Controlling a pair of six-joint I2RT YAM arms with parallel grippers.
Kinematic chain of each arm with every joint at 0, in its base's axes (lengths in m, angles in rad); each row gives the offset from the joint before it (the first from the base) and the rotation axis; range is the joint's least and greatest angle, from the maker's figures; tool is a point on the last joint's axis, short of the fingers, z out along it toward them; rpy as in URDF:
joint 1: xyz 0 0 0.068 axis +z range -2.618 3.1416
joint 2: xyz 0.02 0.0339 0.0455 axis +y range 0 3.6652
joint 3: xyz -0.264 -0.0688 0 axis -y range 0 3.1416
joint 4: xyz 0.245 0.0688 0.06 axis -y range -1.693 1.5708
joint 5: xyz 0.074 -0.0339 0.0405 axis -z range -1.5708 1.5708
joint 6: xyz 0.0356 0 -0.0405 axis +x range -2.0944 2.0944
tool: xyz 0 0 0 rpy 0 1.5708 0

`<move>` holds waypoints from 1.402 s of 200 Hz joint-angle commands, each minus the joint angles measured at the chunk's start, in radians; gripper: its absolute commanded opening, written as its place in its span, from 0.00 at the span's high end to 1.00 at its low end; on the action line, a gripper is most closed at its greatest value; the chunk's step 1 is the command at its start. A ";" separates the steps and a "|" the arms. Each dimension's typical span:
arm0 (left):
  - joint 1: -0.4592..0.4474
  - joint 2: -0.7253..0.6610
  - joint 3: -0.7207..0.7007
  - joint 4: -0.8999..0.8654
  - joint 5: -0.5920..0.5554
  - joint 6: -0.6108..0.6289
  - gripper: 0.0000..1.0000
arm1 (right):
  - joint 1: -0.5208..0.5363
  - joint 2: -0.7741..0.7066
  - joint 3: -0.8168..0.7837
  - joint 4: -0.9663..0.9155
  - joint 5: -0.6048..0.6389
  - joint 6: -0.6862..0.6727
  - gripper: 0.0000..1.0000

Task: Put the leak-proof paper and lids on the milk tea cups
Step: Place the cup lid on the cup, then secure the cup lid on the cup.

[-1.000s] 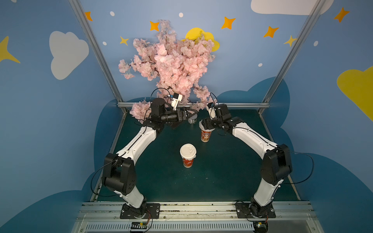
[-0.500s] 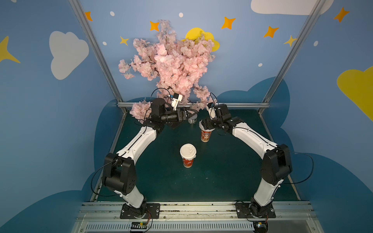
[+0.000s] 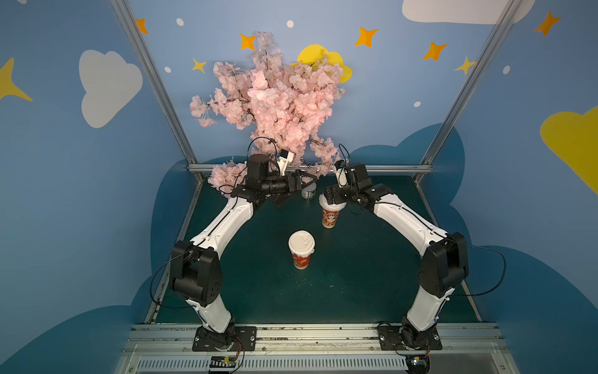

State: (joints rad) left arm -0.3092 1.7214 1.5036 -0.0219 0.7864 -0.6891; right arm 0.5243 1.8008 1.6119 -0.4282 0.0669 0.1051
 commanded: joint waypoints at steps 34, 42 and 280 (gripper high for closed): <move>-0.067 0.131 0.127 -0.227 -0.064 0.059 0.20 | -0.067 -0.110 -0.049 -0.036 -0.111 0.134 0.13; -0.073 0.148 0.146 -0.254 -0.075 0.068 0.22 | -0.087 -0.121 -0.065 -0.032 -0.143 0.161 0.15; -0.106 0.544 0.622 -0.568 -0.140 0.205 0.39 | -0.220 0.003 -0.065 -0.010 -0.504 0.318 0.49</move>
State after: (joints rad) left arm -0.4133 2.2448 2.0956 -0.5491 0.6468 -0.5159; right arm 0.3046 1.7828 1.5150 -0.4267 -0.4274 0.4236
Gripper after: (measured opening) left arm 0.611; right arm 0.513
